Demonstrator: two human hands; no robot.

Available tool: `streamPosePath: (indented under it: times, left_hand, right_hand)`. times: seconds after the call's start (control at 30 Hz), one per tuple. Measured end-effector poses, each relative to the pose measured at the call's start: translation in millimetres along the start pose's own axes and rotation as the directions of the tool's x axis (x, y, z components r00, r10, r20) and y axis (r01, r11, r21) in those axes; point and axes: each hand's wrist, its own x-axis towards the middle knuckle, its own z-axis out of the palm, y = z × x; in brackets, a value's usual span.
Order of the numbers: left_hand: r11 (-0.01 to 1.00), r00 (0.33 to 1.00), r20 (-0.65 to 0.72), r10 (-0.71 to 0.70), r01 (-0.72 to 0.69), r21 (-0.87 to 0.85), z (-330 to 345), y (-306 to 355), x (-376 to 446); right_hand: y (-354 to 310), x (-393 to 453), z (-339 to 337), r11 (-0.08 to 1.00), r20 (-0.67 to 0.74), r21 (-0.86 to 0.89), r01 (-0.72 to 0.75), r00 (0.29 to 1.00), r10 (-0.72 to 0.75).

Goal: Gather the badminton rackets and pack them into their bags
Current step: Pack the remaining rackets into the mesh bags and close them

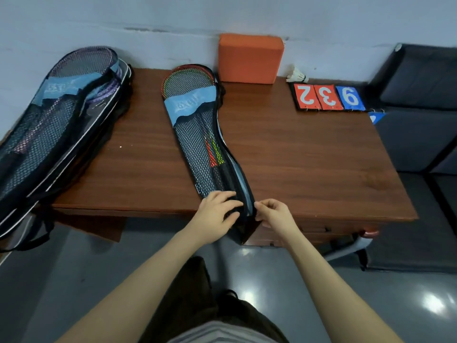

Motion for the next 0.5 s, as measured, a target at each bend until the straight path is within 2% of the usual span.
streamPosePath:
  times: [0.1,0.27,0.4,0.5]
  left_hand:
    - [0.998,0.998,0.045,-0.051,0.049,0.042,4,-16,12]
    - [0.982,0.972,-0.143,-0.186,0.184,-0.03,-22,-56,42]
    - [0.96,0.934,-0.223,-0.28,0.272,-0.066,-62,-99,78]
    - [0.951,0.911,-0.271,-0.311,0.298,-0.086,-92,-134,106]
  right_hand:
    - [9,12,6,0.995,-0.046,-0.095,0.035,0.998,-0.04]
    - [-16,45,24,0.957,-0.137,-0.251,0.146,0.973,-0.184]
    - [-57,92,55,0.891,-0.133,-0.397,0.222,0.946,-0.295]
    - [-86,134,81,0.825,-0.11,-0.526,0.206,0.946,-0.306]
